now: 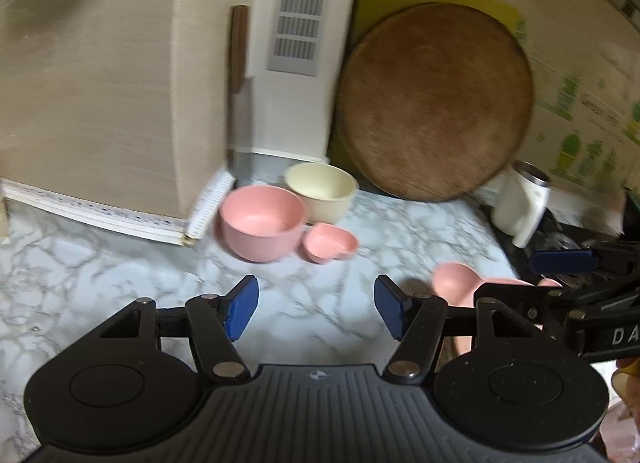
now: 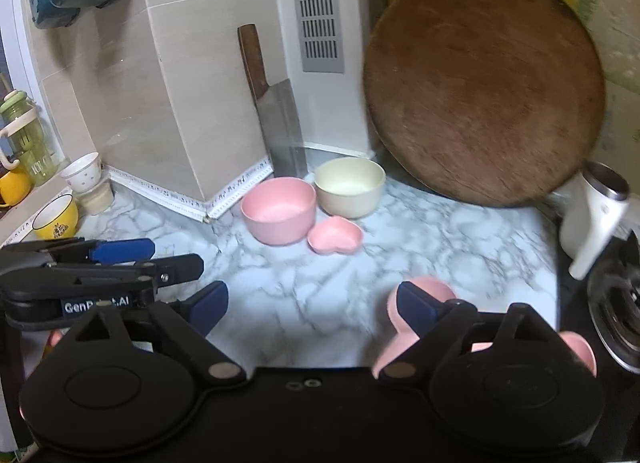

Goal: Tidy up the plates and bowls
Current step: 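Move both tools to the pink bowl and close them on its rim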

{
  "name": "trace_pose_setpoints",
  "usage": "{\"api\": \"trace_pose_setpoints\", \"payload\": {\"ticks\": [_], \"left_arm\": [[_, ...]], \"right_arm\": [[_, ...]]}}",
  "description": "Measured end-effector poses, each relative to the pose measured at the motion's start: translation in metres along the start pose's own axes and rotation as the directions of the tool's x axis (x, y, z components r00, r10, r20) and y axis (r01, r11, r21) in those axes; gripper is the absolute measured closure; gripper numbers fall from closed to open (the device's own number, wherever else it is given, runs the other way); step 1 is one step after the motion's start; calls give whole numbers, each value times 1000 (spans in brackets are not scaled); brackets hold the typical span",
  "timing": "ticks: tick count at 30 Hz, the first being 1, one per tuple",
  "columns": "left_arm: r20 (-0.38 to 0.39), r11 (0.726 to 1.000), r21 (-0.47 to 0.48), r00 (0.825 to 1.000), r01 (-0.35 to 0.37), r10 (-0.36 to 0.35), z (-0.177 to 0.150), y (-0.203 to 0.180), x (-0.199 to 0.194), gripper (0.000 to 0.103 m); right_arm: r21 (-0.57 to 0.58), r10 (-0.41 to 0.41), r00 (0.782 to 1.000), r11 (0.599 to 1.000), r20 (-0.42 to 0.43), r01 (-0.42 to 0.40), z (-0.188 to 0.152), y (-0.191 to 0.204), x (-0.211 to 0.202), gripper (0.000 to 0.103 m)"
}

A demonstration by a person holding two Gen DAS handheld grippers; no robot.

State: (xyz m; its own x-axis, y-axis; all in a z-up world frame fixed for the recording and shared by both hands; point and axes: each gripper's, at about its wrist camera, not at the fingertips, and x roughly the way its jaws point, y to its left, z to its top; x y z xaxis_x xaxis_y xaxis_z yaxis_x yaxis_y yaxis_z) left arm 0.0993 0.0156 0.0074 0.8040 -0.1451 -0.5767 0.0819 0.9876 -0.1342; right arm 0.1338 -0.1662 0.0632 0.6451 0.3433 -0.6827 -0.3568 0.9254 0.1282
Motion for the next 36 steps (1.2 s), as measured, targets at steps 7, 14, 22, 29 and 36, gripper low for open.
{"api": "trace_pose_setpoints", "payload": {"ticks": [7, 14, 22, 29, 36], "left_arm": [[3, 995, -50, 996, -88, 88, 16, 20, 20, 26], [-26, 987, -67, 989, -147, 145, 29, 25, 51, 25], [-92, 980, -111, 984, -165, 155, 40, 31, 94, 25], [-155, 955, -216, 973, -203, 172, 43, 50, 130, 25], [-172, 940, -260, 968, -221, 180, 48, 58, 155, 25]], "right_arm": [[3, 46, 999, 999, -8, -46, 31, -6, 37, 0], [4, 49, 998, 999, -30, -49, 54, -11, 72, 0], [109, 41, 994, 994, -99, -30, 72, -36, 121, 0], [163, 33, 985, 987, -168, -5, 76, -49, 164, 2], [201, 33, 973, 979, -229, 14, 80, -50, 201, 7]]}}
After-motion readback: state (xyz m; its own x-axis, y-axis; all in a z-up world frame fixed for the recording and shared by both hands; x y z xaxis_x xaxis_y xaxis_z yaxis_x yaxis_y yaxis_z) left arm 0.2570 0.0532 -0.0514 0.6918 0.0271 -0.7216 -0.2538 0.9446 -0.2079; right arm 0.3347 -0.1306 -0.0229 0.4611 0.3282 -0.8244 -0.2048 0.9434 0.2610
